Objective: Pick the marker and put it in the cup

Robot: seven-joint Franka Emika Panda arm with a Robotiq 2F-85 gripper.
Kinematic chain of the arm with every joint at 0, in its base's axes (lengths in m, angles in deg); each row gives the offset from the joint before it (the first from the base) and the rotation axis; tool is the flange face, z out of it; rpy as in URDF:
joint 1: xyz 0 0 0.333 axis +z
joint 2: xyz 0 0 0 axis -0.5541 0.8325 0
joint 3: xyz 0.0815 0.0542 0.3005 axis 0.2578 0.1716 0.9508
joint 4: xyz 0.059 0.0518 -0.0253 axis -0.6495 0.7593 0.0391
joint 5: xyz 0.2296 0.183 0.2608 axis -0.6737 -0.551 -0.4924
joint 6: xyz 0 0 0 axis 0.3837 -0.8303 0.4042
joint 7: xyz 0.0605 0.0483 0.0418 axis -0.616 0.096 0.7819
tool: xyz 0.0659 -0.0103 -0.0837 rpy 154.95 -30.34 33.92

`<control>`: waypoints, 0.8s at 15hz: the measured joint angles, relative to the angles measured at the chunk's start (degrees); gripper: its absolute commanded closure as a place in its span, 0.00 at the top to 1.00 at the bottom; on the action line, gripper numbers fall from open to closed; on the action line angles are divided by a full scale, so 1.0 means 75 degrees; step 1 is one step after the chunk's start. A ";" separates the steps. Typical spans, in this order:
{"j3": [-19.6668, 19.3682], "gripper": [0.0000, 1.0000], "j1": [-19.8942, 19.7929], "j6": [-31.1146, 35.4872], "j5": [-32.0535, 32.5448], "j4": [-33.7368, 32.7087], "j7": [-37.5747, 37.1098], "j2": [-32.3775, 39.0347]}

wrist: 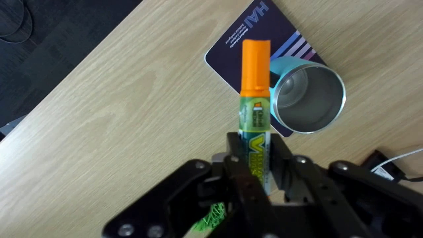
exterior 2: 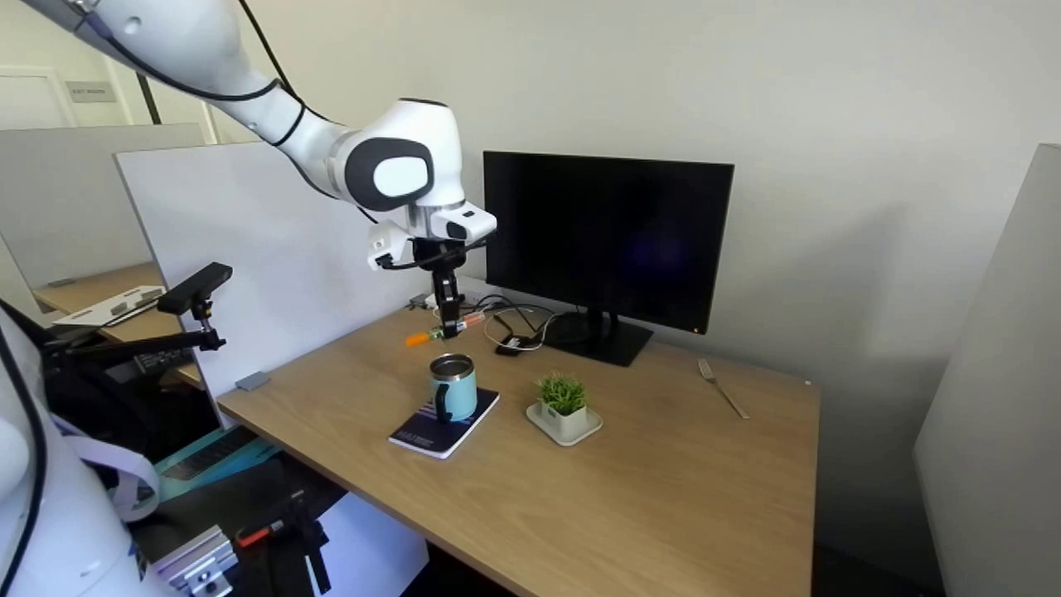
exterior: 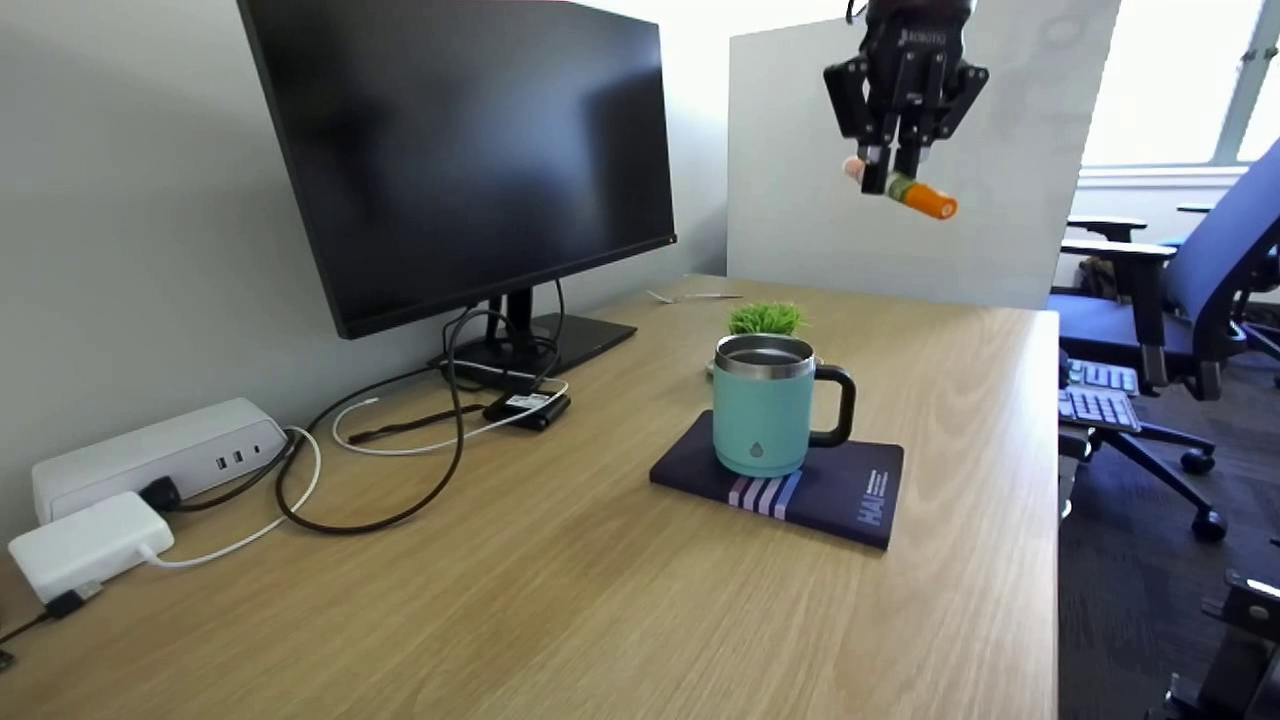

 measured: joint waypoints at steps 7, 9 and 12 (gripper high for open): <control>0.0909 0.06 -0.0099 -0.0034 0.1337 0.0146 -0.2182 -0.0409; 0.1222 0.06 -0.0134 -0.0023 0.2242 0.0134 -0.3401 -0.0362; 0.1653 0.06 -0.0138 -0.0060 0.3617 0.0011 -0.5191 -0.0207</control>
